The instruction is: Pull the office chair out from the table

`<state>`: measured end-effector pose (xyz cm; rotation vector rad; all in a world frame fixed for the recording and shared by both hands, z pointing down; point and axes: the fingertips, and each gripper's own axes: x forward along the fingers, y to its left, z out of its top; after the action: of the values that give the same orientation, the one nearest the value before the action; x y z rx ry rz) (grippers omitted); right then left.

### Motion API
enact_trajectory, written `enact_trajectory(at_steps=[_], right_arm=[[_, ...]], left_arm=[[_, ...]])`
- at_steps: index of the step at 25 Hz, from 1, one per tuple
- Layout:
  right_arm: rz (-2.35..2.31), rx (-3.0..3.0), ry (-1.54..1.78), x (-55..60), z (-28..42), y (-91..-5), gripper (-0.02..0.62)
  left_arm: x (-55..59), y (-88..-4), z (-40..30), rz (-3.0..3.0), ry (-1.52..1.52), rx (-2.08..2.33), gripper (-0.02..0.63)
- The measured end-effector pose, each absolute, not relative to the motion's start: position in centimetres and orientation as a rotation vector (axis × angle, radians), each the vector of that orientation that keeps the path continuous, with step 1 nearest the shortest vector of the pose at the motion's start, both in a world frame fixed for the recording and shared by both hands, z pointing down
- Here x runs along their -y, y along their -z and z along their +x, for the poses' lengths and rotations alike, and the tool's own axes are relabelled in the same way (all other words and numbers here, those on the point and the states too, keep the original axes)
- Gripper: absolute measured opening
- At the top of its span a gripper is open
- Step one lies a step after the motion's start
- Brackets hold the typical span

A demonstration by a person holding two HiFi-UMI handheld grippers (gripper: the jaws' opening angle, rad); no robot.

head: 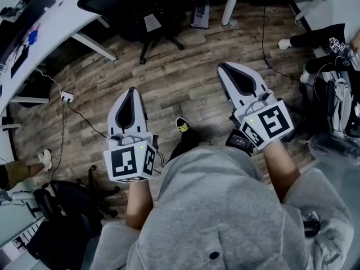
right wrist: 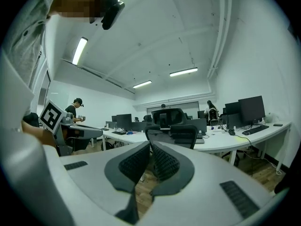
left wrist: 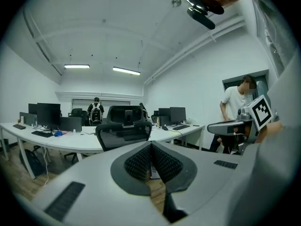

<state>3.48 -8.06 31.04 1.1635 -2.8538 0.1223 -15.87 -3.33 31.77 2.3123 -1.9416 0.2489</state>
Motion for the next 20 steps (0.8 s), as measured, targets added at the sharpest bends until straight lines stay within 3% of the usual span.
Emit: enact_trajectory(at_steps=[20], right_arm=[[1.152, 2.837, -0.084, 16.0, -6.1, -30.6, 0.041]], left_arm=[[11.2, -32.3, -24.3, 2.331, -0.207, 1.909, 0.012]])
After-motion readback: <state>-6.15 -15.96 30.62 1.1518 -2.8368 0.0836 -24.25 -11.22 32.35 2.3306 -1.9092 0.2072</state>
